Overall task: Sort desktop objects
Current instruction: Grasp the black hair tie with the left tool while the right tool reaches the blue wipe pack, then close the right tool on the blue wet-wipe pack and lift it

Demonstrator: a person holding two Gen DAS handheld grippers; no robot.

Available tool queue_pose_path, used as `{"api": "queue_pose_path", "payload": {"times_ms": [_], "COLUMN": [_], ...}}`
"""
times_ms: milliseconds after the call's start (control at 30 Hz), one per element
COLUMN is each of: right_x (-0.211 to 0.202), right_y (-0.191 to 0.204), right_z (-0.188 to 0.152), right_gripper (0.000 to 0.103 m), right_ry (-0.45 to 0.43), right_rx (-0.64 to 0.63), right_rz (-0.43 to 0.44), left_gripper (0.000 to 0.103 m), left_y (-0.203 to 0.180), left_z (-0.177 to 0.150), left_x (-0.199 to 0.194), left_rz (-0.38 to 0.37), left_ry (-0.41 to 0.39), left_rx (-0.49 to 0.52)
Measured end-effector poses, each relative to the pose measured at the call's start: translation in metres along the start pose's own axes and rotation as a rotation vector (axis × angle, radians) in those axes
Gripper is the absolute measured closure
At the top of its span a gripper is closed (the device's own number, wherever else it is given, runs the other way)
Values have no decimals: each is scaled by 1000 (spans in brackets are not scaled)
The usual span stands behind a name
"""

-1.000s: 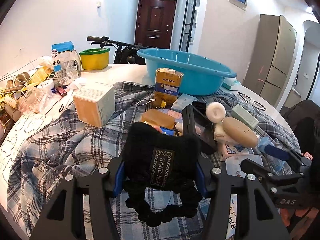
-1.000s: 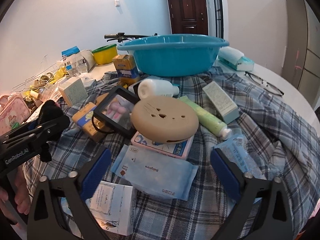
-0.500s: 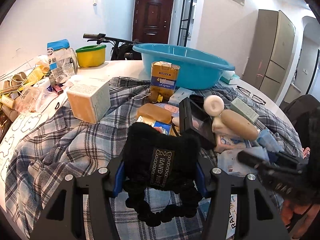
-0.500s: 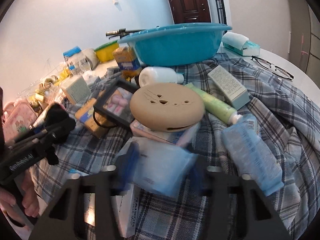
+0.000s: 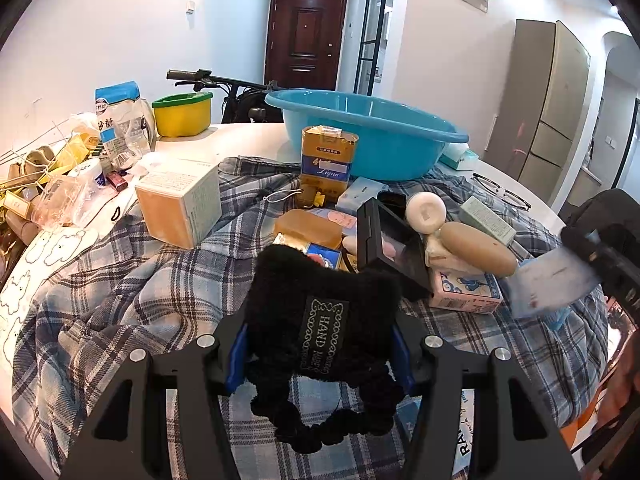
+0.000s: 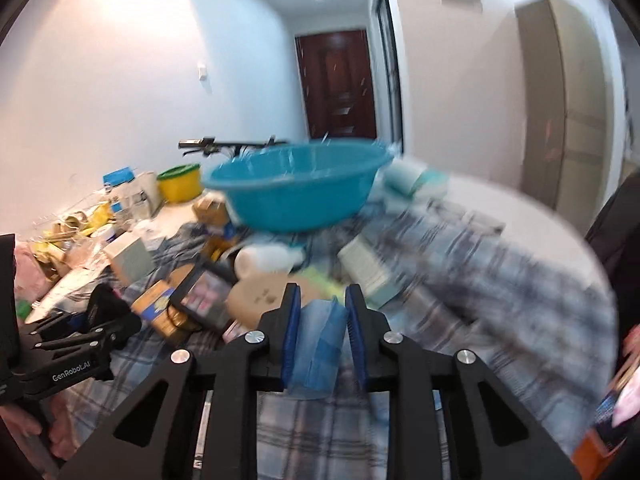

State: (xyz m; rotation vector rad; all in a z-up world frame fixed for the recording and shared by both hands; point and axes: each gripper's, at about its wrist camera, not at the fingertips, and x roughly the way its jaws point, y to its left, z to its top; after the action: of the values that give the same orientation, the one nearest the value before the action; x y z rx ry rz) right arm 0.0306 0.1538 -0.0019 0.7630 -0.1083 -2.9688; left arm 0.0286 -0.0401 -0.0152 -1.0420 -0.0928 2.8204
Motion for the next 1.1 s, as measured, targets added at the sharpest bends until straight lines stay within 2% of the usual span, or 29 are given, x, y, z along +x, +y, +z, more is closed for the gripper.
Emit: {"api": "queue_pose_path", "payload": {"times_ms": [100, 300, 433, 567, 800, 900, 1000, 1100], "right_x": [-3, 21, 23, 30, 43, 50, 63, 59], "right_y": [3, 15, 23, 20, 10, 4, -1, -6], "right_z": [3, -13, -17, -24, -32, -36, -46, -47], "right_gripper": [81, 81, 81, 81, 81, 81, 81, 85], "right_ry": [-1, 120, 127, 172, 218, 263, 348, 320], "right_rx": [-32, -38, -79, -78, -70, -70, -61, -9], "right_rz": [7, 105, 101, 109, 57, 41, 88, 105], "left_gripper": [44, 44, 44, 44, 44, 44, 44, 44], "left_y": [-3, -10, -7, -5, -6, -6, -7, -8], "left_z": [-1, -2, -2, -3, -4, -4, -4, -4], "left_x": [1, -1, 1, 4, 3, 4, 4, 5], "left_rz": [-4, -6, -6, -7, -7, -7, -15, -12], "left_ry": [5, 1, 6, 14, 16, 23, 23, 22], "left_rx": [3, 25, 12, 9, 12, 12, 9, 10]}}
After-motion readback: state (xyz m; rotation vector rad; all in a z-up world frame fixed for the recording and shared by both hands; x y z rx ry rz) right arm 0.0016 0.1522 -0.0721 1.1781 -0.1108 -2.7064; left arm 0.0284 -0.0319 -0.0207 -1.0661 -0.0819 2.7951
